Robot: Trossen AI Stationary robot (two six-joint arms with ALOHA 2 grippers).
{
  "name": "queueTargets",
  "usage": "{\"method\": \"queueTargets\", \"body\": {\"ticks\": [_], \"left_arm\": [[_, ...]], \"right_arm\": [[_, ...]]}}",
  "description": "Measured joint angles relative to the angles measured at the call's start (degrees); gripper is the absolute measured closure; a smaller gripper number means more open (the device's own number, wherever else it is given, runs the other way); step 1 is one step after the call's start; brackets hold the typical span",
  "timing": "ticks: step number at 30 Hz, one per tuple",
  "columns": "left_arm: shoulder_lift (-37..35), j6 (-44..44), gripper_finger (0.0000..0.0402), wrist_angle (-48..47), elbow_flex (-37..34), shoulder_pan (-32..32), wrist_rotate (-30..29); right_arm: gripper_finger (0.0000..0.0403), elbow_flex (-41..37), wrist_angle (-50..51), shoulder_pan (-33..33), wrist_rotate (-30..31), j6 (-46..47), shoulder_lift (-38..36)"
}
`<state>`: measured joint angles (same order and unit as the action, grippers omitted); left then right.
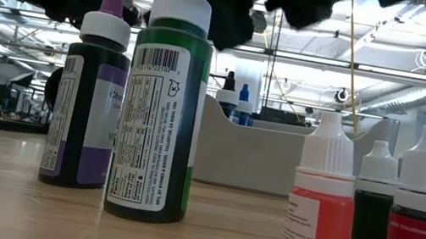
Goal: Pick & Place food coloring
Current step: Put the large green food coloring bottle into the gray bin
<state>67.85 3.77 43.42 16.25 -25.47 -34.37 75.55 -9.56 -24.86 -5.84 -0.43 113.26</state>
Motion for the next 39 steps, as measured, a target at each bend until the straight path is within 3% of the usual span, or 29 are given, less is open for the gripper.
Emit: {"method": "queueTargets", "body": {"ticks": [20,39], "left_arm": [[0.0,1.1,0.0369,0.1,0.0,0.0,0.4],[0.0,0.9,0.0369,0.1,0.0,0.0,0.4]], "right_arm": [[0.0195,-0.5,-0.6,0.0,0.6,1.5,0.2],[0.0198,-4.2,-6.8,-0.3,1.5,1.3,0.2]]}}
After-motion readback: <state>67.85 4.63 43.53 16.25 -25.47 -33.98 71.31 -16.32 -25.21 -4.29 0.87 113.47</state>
